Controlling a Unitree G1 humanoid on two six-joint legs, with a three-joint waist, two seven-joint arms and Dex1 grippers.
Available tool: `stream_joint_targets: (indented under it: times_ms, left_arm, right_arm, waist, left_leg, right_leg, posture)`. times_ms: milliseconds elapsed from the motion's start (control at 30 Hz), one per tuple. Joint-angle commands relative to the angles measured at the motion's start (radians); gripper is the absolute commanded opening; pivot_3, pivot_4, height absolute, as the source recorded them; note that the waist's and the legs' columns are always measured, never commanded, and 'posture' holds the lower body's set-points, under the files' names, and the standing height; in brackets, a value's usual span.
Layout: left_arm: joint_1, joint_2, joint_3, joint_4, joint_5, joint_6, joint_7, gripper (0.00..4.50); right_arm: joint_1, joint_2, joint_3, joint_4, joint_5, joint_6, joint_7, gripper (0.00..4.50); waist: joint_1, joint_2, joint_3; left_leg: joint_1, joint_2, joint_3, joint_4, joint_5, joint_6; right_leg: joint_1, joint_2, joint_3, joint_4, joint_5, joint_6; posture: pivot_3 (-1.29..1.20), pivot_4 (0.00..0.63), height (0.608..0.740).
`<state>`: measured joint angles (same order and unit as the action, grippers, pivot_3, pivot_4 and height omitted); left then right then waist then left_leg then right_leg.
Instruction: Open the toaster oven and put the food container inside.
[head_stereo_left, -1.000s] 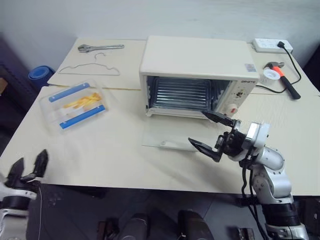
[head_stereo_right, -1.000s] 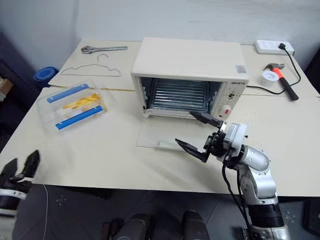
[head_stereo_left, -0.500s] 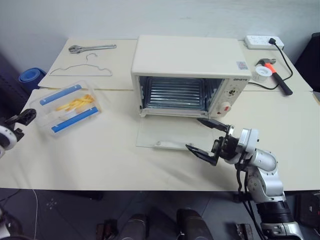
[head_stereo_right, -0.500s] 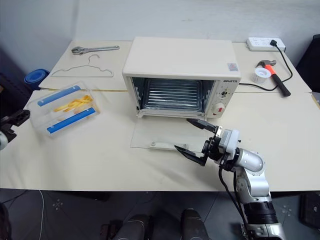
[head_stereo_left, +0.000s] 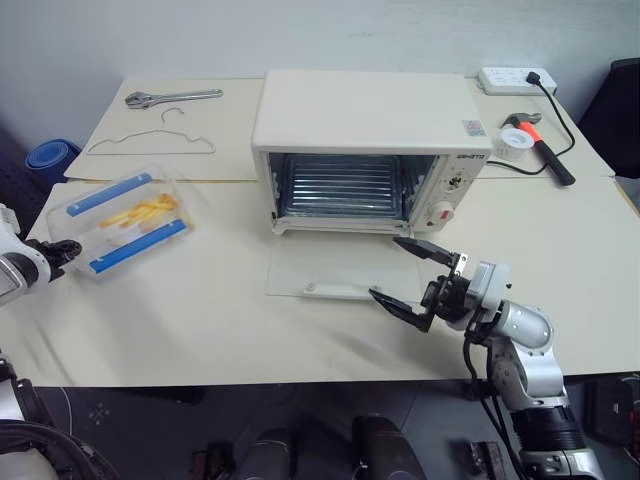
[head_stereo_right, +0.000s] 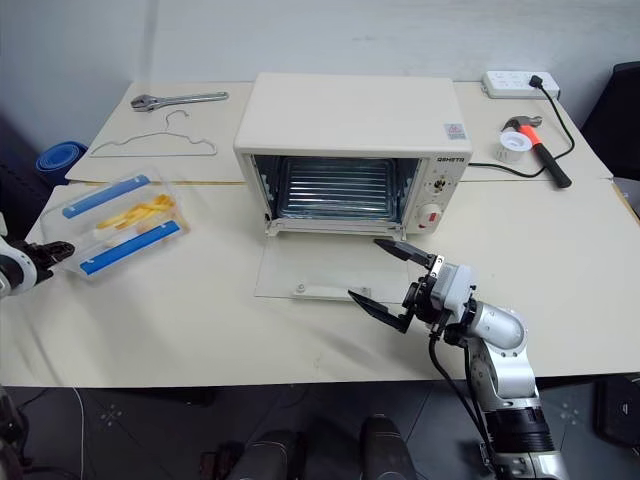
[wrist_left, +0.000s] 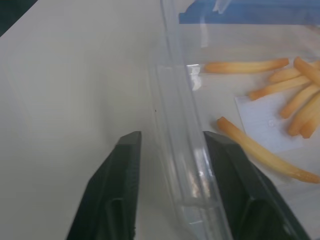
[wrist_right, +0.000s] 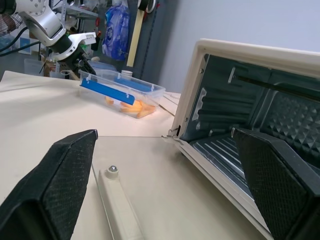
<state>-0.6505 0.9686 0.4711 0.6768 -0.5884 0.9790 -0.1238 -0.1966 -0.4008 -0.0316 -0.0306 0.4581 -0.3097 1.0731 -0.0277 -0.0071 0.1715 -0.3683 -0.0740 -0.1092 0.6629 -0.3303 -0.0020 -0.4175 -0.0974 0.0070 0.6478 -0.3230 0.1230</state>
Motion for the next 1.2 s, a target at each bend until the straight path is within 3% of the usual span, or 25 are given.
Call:
stream_joint_targets:
  times_ms: [33, 133, 333, 433, 600, 767, 933, 1200]
  left_arm:
    - [0.032, 0.04, 0.007, -0.104, 0.015, 0.02, -0.073, 0.88]
    - [0.119, 0.065, 0.008, -0.254, 0.01, 0.053, -0.144, 0.24]
    - [0.308, 0.079, 0.104, -0.669, -0.1, 0.283, -0.229, 0.24]
    - [0.33, 0.042, 0.125, -0.865, -0.164, 0.419, -0.221, 0.24]
    - [0.216, -0.111, 0.093, -1.076, -0.211, 0.607, -0.149, 0.24]
    - [0.103, -0.316, -0.003, -1.158, -0.191, 0.635, -0.012, 0.24]
    - [0.006, -0.551, -0.079, -1.139, -0.112, 0.635, 0.119, 0.24]
    - [-0.056, -0.762, -0.124, -1.072, 0.01, 0.616, 0.182, 0.24]
  right_arm:
    - [0.01, -0.008, -0.018, -0.033, 0.001, -0.025, -0.013, 4.5]
    - [0.028, -0.026, -0.034, -0.041, 0.005, -0.024, -0.017, 4.5]
    - [0.103, -0.102, -0.08, -0.068, 0.042, 0.004, 0.016, 4.5]
    - [0.13, -0.134, -0.1, -0.08, 0.044, 0.024, 0.007, 4.5]
    - [0.17, -0.159, -0.124, -0.133, 0.04, 0.071, -0.041, 4.5]
    - [0.238, -0.173, -0.161, -0.255, 0.063, 0.142, -0.103, 4.5]
    - [0.339, -0.204, -0.211, -0.335, 0.061, 0.191, -0.135, 4.5]
    - [0.364, -0.169, -0.209, -0.367, 0.035, 0.198, -0.212, 4.5]
  waist:
    - [-0.001, 0.0, 0.0]
    - [-0.001, 0.0, 0.0]
    - [0.003, 0.0, 0.0]
    - [0.008, 0.0, 0.0]
    - [0.026, 0.0, 0.0]
    - [0.03, 0.0, 0.0]
    - [0.041, -0.001, 0.001]
    - [0.048, -0.002, 0.001]
  left_leg:
    - [0.0, 0.0, 0.0, 0.0, 0.0, 0.0]
    - [-0.001, 0.0, 0.0, 0.0, 0.0, 0.0]
    - [-0.002, 0.0, 0.0, 0.0, 0.0, 0.001]
    - [-0.001, 0.001, -0.001, 0.001, 0.0, 0.001]
    - [0.0, 0.001, 0.0, 0.002, 0.0, 0.0]
    - [0.0, 0.0, 0.0, 0.003, 0.0, 0.0]
    - [-0.001, 0.0, 0.001, 0.004, 0.0, 0.0]
    - [0.001, 0.001, 0.005, 0.004, 0.0, 0.0]
  right_leg:
    - [0.0, 0.0, 0.0, 0.0, 0.0, 0.0]
    - [-0.001, 0.0, 0.001, 0.0, 0.0, 0.0]
    - [0.0, -0.001, 0.007, -0.001, 0.0, 0.0]
    - [0.001, -0.001, 0.008, -0.003, 0.0, 0.0]
    - [0.002, -0.001, 0.009, -0.004, 0.0, 0.0]
    - [0.002, 0.0, 0.009, -0.003, 0.0, 0.0]
    - [0.003, 0.0, 0.006, -0.004, 0.0, 0.0]
    - [0.003, 0.001, 0.003, -0.004, 0.0, 0.0]
  posture:
    - [0.0, 0.15, 0.74]
    - [0.0, 0.15, 0.74]
    - [0.0, 0.15, 0.74]
    - [0.0, 0.15, 0.74]
    - [0.0, 0.15, 0.74]
    - [0.0, 0.15, 0.74]
    - [0.0, 0.15, 0.74]
    - [0.0, 0.15, 0.74]
